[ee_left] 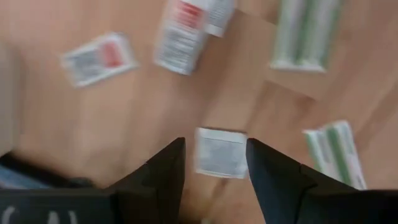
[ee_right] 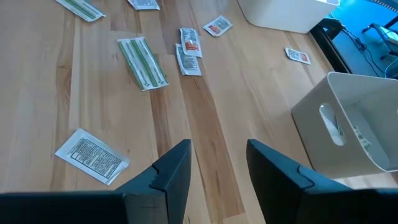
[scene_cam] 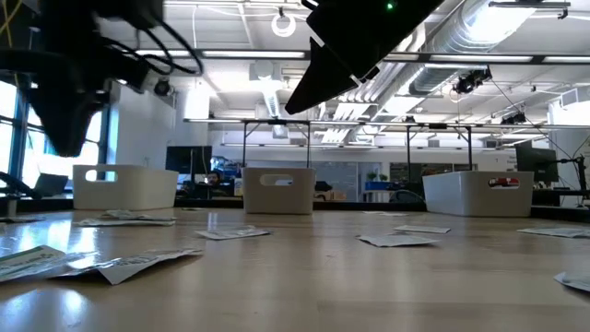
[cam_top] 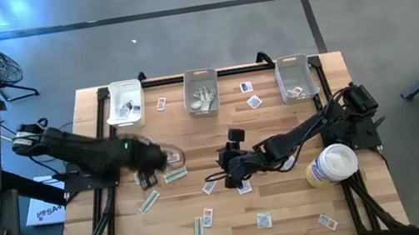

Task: Pick & Place First Aid Supplies
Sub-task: Put the blue pad into the white bin

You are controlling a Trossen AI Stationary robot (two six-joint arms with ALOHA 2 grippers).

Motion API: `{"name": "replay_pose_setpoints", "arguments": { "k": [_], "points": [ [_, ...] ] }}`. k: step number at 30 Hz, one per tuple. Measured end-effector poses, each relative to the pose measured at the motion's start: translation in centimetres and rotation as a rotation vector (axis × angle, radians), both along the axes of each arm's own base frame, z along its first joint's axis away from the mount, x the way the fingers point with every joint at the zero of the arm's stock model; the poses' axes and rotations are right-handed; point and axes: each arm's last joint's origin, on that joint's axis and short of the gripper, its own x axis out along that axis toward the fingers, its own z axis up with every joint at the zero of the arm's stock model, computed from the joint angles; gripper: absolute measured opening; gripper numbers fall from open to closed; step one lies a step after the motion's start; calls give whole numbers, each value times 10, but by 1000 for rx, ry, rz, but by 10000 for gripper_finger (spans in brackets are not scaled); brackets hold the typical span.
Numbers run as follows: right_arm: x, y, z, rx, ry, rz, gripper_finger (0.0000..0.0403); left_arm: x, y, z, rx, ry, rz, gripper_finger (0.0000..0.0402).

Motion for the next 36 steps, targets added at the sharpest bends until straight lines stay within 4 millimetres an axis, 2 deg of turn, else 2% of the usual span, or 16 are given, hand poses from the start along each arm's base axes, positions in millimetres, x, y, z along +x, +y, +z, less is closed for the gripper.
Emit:
{"name": "replay_pose_setpoints", "arguments": {
  "k": [4,11,18,29,32,36],
  "points": [
    [0,0,1,2,-6,-1,149,-10,-18,-16,-10,-4,17,166],
    [1,0,1,4,-12,-1,149,-19,-17,-47,-7,-11,4,166],
    [1,0,1,4,-13,0,149,-21,-18,-57,-62,-14,-77,166],
    [1,0,1,4,-14,0,149,-32,-14,-75,-54,12,-98,165],
    [1,0,1,4,-14,0,149,-33,-14,-77,-55,12,-108,150],
    [1,0,1,4,-14,0,149,-32,-14,-77,-63,4,-110,98]
  ]
}}
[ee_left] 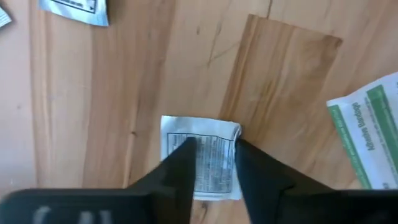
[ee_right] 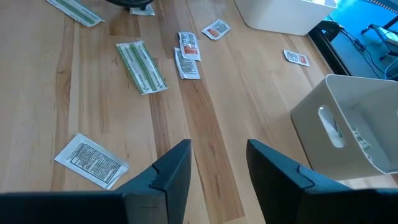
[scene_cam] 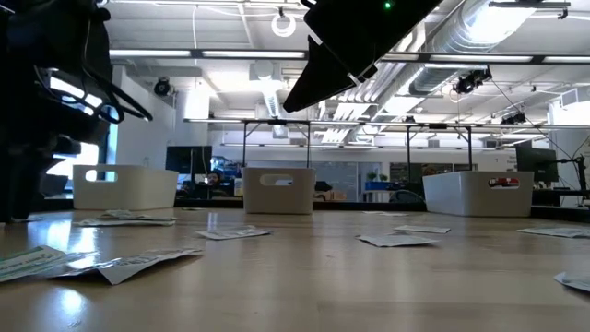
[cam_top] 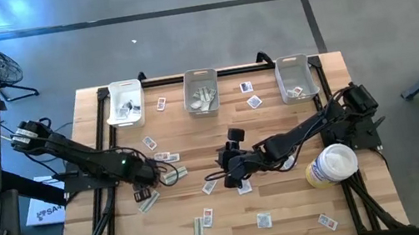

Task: Pick & Place First Aid Supplies
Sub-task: Put the blue pad into the white bin

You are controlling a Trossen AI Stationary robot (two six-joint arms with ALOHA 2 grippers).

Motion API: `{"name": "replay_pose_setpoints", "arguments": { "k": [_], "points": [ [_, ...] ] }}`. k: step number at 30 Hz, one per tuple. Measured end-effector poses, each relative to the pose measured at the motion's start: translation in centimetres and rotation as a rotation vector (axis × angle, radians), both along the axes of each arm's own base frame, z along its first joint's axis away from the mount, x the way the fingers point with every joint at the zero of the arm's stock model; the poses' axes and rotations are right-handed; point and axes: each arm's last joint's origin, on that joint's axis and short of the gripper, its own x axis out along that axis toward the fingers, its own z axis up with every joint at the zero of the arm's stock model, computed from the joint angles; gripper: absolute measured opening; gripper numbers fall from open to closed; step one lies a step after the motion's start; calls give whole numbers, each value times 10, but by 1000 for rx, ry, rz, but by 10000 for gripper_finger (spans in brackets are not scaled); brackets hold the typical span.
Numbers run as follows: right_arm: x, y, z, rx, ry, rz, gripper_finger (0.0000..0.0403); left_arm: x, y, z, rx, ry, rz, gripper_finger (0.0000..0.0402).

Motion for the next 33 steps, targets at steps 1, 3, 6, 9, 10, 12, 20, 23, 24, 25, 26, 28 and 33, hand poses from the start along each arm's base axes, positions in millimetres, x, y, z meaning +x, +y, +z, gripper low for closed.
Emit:
{"name": "replay_pose_setpoints", "arguments": {
  "k": [1,3,6,9,10,12,20,23,24,25,26,28,33],
  "points": [
    [0,0,0,0,0,0,149,0,0,0,-2,-1,0,82],
    [0,0,0,0,0,0,149,0,0,0,-6,-2,0,47],
    [0,0,0,0,0,0,149,1,0,0,-8,-4,0,8],
    [0,0,0,0,0,0,149,1,0,0,-7,-8,1,15],
    [0,0,0,0,0,0,149,2,-1,2,-7,-13,0,17],
    [0,0,0,0,0,0,149,6,-2,6,-7,-21,-12,17],
    [0,0,0,2,0,2,149,34,-3,42,106,-170,-115,5],
    [0,0,0,2,0,2,149,47,10,59,169,-221,-75,6],
    [0,0,0,3,-1,2,149,51,17,65,192,-232,-61,6],
    [0,0,0,3,-1,2,149,56,24,71,211,-247,-45,6],
    [0,0,0,4,-2,3,149,60,32,77,226,-262,-29,6],
    [0,0,0,4,-2,3,149,66,54,88,255,-277,16,6],
    [0,1,0,9,1,10,149,68,121,108,316,-313,228,4]
  ]
}}
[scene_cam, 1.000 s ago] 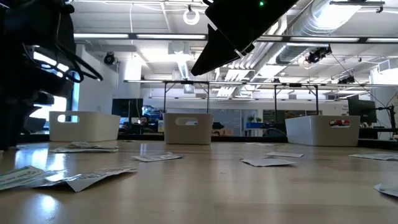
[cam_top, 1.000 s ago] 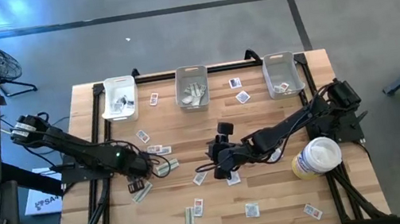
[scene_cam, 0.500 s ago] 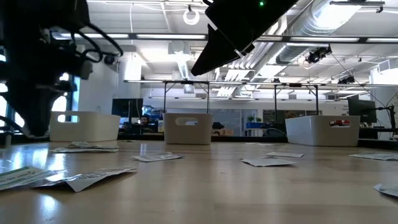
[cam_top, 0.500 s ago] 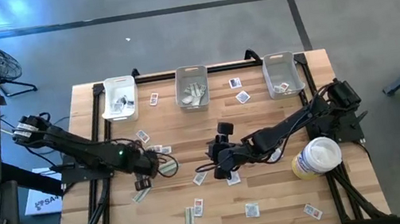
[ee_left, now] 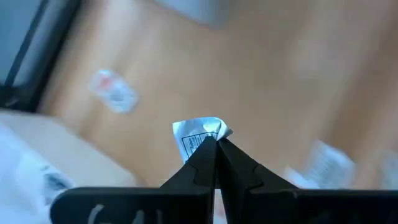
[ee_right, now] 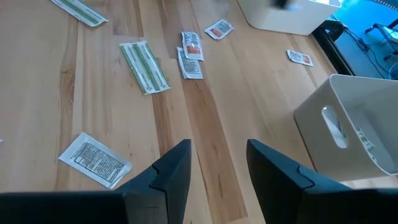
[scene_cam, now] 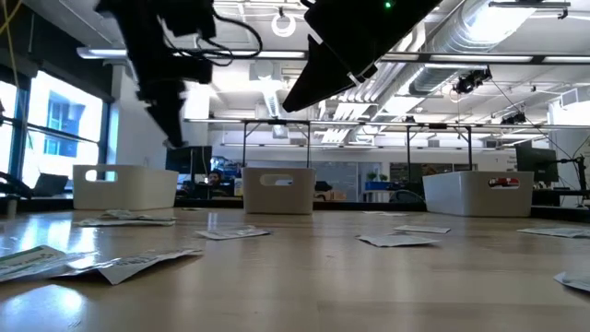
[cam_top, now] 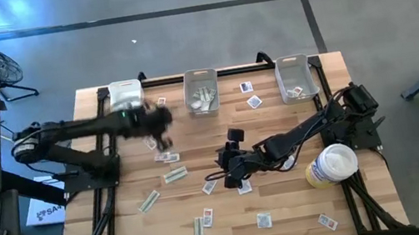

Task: Pick & Place First Aid Supplies
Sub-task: Put the blue pad into the white bin

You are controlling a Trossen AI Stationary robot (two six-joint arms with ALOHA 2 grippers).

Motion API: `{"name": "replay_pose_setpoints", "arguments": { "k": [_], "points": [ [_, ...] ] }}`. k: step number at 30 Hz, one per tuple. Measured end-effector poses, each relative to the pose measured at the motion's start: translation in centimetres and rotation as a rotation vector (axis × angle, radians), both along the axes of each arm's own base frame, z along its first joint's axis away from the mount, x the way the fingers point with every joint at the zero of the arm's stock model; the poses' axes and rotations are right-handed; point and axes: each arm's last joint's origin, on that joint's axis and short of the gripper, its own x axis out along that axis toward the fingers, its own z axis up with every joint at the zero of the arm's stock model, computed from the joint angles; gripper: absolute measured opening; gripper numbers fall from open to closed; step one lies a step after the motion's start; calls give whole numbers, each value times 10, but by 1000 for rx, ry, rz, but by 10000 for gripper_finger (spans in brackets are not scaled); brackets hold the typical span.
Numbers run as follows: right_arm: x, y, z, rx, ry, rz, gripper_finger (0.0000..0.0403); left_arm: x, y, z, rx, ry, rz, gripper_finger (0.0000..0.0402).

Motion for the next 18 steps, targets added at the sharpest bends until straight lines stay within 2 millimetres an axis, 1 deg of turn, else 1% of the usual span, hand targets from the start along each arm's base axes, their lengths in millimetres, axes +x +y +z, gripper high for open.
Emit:
{"name": "replay_pose_setpoints", "arguments": {
  "k": [3,5,9,13,16,18],
  "points": [
    [0,0,0,9,3,10,149,-10,43,8,12,-80,197,2],
    [0,0,0,9,3,10,149,-21,70,10,3,-125,319,2],
    [0,0,0,9,3,10,149,-45,111,6,-4,-130,515,1],
    [0,0,0,9,3,10,149,-64,138,-8,-28,-83,661,1],
    [0,0,0,9,3,10,149,-75,150,-16,-48,-54,726,1],
    [0,0,0,9,3,10,149,-80,154,-20,-66,-27,754,0]
  ]
}}
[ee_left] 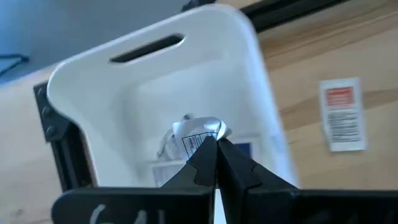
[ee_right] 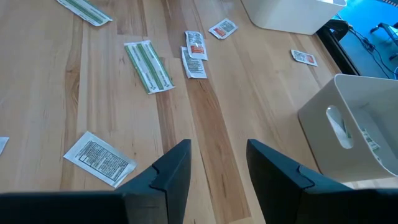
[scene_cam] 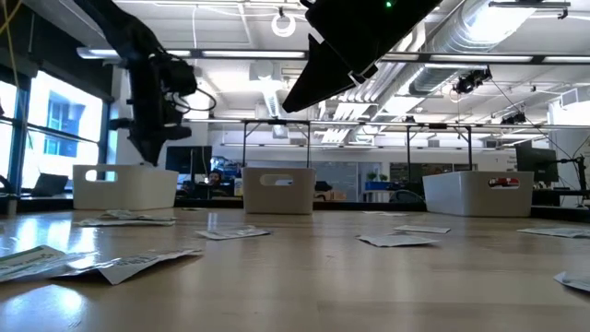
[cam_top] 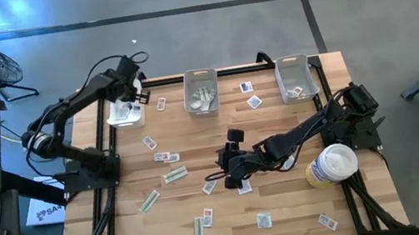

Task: Pick & Place First Aid Supplies
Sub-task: Put the blue pad into the white bin

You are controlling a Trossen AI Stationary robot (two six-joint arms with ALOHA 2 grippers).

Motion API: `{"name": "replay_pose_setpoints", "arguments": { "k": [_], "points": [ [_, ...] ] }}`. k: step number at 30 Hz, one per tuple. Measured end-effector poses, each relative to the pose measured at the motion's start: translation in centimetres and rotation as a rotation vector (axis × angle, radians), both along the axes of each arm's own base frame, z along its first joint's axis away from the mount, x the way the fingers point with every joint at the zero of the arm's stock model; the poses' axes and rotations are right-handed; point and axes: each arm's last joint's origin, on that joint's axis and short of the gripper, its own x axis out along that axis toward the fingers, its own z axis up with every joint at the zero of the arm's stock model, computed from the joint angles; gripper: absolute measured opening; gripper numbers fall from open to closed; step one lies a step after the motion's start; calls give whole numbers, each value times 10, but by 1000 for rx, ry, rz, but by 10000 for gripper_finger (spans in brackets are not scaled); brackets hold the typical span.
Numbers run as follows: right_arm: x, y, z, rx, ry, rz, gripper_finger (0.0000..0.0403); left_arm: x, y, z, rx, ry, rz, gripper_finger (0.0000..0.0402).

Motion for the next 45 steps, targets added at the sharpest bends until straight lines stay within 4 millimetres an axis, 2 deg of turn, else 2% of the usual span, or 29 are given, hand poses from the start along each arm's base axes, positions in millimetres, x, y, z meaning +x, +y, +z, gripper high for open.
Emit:
{"name": "replay_pose_setpoints", "arguments": {
  "k": [6,16,21,26,31,37,41,45],
  "points": [
    [0,0,0,0,0,0,149,-5,2,-10,-68,52,36,12],
    [0,0,0,4,2,5,149,-3,6,-25,-129,100,41,82],
    [0,0,0,6,2,7,149,-4,2,-24,-168,88,-1,108],
    [-1,1,-2,19,30,33,149,-9,-8,-7,-163,41,-37,115],
    [-13,-3,-2,56,150,13,149,-11,-32,25,-93,-93,-118,115],
    [-40,-9,11,206,363,-120,149,2,-78,58,43,-289,-339,115],
    [-50,-13,10,294,481,-163,149,13,-107,62,120,-416,-516,115],
    [-46,-13,6,348,497,-120,149,21,-132,52,176,-509,-664,115]
  ]
}}
